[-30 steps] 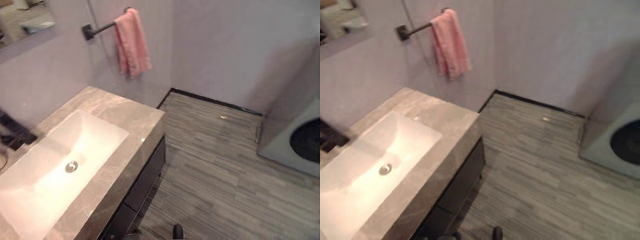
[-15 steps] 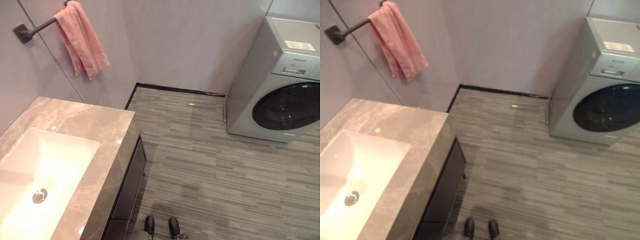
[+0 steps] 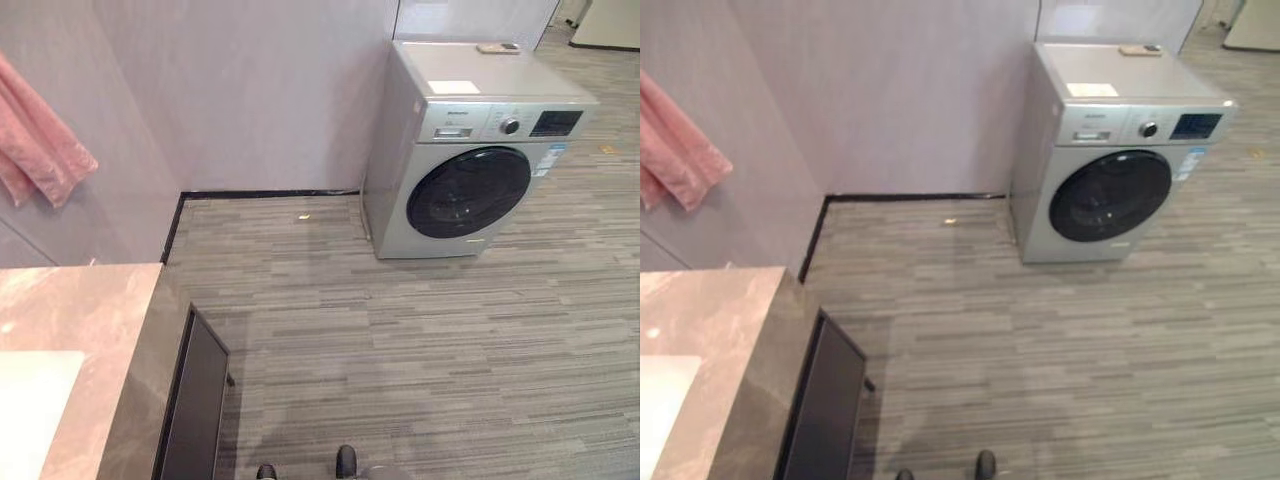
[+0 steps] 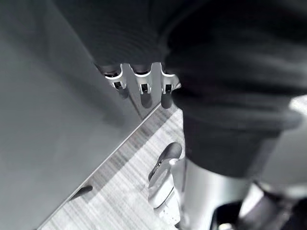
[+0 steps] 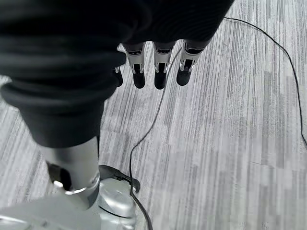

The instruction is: Put brush and paste in cup on sink, flatten towel.

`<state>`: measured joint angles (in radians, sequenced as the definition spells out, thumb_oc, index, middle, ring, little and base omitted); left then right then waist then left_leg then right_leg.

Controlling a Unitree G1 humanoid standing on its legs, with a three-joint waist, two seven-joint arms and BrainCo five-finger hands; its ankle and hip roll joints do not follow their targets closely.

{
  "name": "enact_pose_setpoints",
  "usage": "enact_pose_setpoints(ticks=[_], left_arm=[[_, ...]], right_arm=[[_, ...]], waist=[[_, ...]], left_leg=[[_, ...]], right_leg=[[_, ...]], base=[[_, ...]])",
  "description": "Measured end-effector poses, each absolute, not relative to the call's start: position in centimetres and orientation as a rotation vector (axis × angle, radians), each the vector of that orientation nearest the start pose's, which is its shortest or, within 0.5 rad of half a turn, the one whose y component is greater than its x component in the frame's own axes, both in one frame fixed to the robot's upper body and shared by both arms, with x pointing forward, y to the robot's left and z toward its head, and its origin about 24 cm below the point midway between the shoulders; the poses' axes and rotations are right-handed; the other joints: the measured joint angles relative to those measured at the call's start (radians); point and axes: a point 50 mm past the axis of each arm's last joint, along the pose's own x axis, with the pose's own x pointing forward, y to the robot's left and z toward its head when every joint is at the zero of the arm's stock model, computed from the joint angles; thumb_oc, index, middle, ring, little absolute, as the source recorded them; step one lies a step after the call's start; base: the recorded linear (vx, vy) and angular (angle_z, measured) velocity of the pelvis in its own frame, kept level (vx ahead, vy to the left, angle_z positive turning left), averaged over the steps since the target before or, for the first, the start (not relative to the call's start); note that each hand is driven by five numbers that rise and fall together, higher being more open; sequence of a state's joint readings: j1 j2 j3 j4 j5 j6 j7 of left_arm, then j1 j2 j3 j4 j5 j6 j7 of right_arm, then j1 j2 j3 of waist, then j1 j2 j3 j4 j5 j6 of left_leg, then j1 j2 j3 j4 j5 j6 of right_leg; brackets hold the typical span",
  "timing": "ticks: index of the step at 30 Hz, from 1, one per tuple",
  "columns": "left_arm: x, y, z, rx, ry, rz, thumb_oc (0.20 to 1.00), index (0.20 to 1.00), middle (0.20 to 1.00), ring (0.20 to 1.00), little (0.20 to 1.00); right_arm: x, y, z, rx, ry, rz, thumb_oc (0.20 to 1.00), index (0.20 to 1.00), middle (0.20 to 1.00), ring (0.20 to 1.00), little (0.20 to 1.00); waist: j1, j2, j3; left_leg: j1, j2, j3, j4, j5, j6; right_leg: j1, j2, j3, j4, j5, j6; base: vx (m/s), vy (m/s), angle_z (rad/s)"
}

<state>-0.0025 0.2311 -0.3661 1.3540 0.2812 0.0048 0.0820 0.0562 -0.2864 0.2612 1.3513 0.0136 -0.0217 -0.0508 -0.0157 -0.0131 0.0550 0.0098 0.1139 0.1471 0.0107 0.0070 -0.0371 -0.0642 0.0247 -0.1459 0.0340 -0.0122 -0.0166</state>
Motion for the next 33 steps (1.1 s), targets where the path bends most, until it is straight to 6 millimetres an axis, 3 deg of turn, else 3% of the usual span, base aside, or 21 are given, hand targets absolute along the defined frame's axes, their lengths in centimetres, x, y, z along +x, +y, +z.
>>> enact_pose_setpoints(ticks=[2, 4, 8, 12, 16, 17, 18, 21, 23, 24, 25, 27, 29, 30, 33], left_arm=[[6.1, 22.7, -17.0, 0.729, 1.326, -0.280, 1.000, 1.000, 1.000, 1.000, 1.000], [6.3, 22.8, -16.9, 0.722, 1.322, -0.262, 1.000, 1.000, 1.000, 1.000, 1.000], [6.5, 23.2, -16.8, 0.724, 1.321, -0.245, 1.000, 1.000, 1.000, 1.000, 1.000], [7.5, 23.0, -16.7, 0.735, 1.293, -0.248, 1.000, 1.000, 1.000, 1.000, 1.000], [8.2, 22.6, -16.6, 0.736, 1.268, -0.244, 1.000, 1.000, 1.000, 1.000, 1.000], [8.1, 22.5, -16.7, 0.730, 1.267, -0.246, 1.000, 1.000, 1.000, 1.000, 1.000], [8.2, 22.7, -16.6, 0.734, 1.265, -0.241, 1.000, 1.000, 1.000, 1.000, 1.000], [8.5, 22.9, -16.5, 0.734, 1.251, -0.228, 1.000, 1.000, 1.000, 1.000, 1.000], [9.9, 22.9, -16.0, 0.703, 1.173, -0.180, 1.000, 1.000, 1.000, 1.000, 1.000], [11.4, 22.8, -15.4, 0.635, 1.087, -0.119, 1.000, 1.000, 1.000, 1.000, 1.000], [12.8, 22.4, -14.8, 0.595, 1.003, -0.078, 1.000, 1.000, 1.000, 1.000, 1.000], [15.6, 22.0, -13.0, 0.527, 0.828, -0.022, 1.000, 1.000, 1.000, 1.000, 1.000], [16.9, 22.0, -12.0, 0.471, 0.741, 0.028, 1.000, 1.000, 1.000, 1.000, 1.000], [17.4, 22.2, -11.6, 0.441, 0.711, 0.051, 1.000, 1.000, 1.000, 1.000, 1.000], [17.6, 22.2, -11.3, 0.427, 0.685, 0.054, 1.000, 1.000, 1.000, 1.000, 1.000]], right_arm=[[5.0, -25.3, -16.5, -0.433, 1.361, -0.020, 1.000, 1.000, 1.000, 1.000, 1.000], [7.3, -25.0, -16.2, -0.436, 1.293, -0.013, 1.000, 1.000, 1.000, 1.000, 1.000], [8.6, -25.1, -15.9, -0.437, 1.245, -0.017, 1.000, 1.000, 1.000, 1.000, 1.000], [7.6, -25.7, -15.9, -0.453, 1.276, -0.034, 1.000, 1.000, 1.000, 1.000, 1.000], [6.7, -25.7, -16.1, -0.454, 1.309, -0.035, 1.000, 1.000, 1.000, 1.000, 1.000], [6.3, -25.8, -16.2, -0.457, 1.326, -0.033, 1.000, 1.000, 1.000, 1.000, 1.000], [6.3, -25.4, -16.3, -0.451, 1.329, -0.027, 1.000, 1.000, 1.000, 1.000, 1.000], [6.0, -24.9, -16.5, -0.420, 1.335, -0.035, 1.000, 1.000, 1.000, 1.000, 1.000], [6.1, -25.7, -16.2, -0.196, 1.292, -0.260, 1.000, 1.000, 1.000, 1.000, 1.000], [7.3, -26.4, -15.7, 0.056, 1.171, -0.492, 1.000, 1.000, 1.000, 1.000, 1.000], [8.3, -26.5, -15.2, 0.135, 1.063, -0.535, 1.000, 1.000, 1.000, 1.000, 1.000], [10.7, -25.9, -14.2, 0.169, 0.914, -0.501, 1.000, 1.000, 1.000, 1.000, 1.000], [12.1, -25.8, -13.5, 0.196, 0.832, -0.501, 1.000, 1.000, 1.000, 1.000, 1.000], [12.7, -25.6, -13.2, 0.192, 0.798, -0.482, 1.000, 1.000, 1.000, 1.000, 1.000], [13.8, -25.4, -12.6, 0.185, 0.755, -0.456, 1.000, 1.000, 1.000, 1.000, 1.000]], waist=[[0.000, 0.007, -0.012], [0.002, 0.000, -0.011], [0.004, -0.025, -0.001], [0.001, -0.031, 0.007], [0.000, -0.026, 0.024], [0.001, -0.002, 0.028], [0.003, -0.006, 0.031], [0.000, -0.016, 0.026], [0.002, -0.010, 0.030], [0.001, -0.004, 0.031], [0.001, -0.002, 0.037], [0.001, -0.012, 0.042], [-0.002, -0.017, 0.053], [-0.003, -0.018, 0.058], [-0.003, -0.024, 0.066]], left_leg=[[-0.013, 0.001, -0.002, 0.016, 0.001, -0.002], [-0.054, -0.003, -0.005, 0.111, 0.005, -0.027], [-0.106, -0.013, -0.030, 0.247, 0.010, -0.062], [-0.118, -0.054, -0.027, 0.141, 0.003, -0.053], [-0.135, -0.092, -0.034, 0.045, 0.008, -0.047], [-0.112, -0.086, -0.031, 0.011, 0.035, -0.010], [-0.097, -0.089, -0.028, 0.003, 0.048, 0.036], [-0.056, -0.116, -0.019, -0.039, 0.038, 0.056], [-0.028, -0.137, -0.003, -0.051, 0.025, 0.079], [-0.027, -0.152, 0.000, -0.049, 0.015, 0.095], [-0.030, -0.154, 0.006, -0.049, 0.014, 0.101], [-0.027, -0.170, 0.001, -0.047, 0.006, 0.120], [-0.002, -0.180, -0.010, -0.045, -0.001, 0.130], [0.010, -0.185, -0.030, -0.031, -0.022, 0.155], [0.023, -0.187, -0.045, -0.028, -0.038, 0.164]], right_leg=[[-0.001, 0.007, -0.002, -0.006, -0.001, 0.000], [0.013, -0.003, 0.002, -0.022, 0.005, -0.002], [0.033, -0.027, 0.012, -0.028, -0.008, -0.023], [0.034, -0.029, 0.024, -0.039, -0.004, -0.050], [0.036, -0.014, 0.034, -0.043, -0.004, -0.047], [0.053, 0.008, 0.045, -0.038, -0.010, -0.032], [0.062, 0.008, 0.054, -0.032, -0.015, -0.025], [0.065, -0.015, 0.072, -0.001, -0.039, 0.007], [0.056, -0.032, 0.085, 0.059, -0.068, 0.031], [0.021, -0.048, 0.087, 0.146, -0.102, 0.055], [-0.032, -0.058, 0.089, 0.239, -0.123, 0.080], [-0.106, -0.078, 0.088, 0.408, -0.140, 0.111], [-0.167, -0.100, 0.084, 0.562, -0.147, 0.142], [-0.192, -0.109, 0.081, 0.621, -0.154, 0.153], [-0.236, -0.091, 0.081, 0.597, -0.165, 0.141]], base=[[0.03, -0.116, 0.06], [0.00, -0.105, 0.04], [0.03, -0.018, 0.01], [0.07, 0.037, -0.01], [0.12, 0.096, -0.16], [0.16, 0.163, -0.35], [0.16, 0.163, -0.29], [0.13, 0.157, -0.11], [0.05, 0.160, -0.13], [0.00, 0.150, -0.13], [0.03, 0.155, -0.03], [0.08, 0.159, 0.07], [0.15, 0.127, 0.24], [0.19, 0.090, 0.29], [0.26, 0.010, 0.19]])
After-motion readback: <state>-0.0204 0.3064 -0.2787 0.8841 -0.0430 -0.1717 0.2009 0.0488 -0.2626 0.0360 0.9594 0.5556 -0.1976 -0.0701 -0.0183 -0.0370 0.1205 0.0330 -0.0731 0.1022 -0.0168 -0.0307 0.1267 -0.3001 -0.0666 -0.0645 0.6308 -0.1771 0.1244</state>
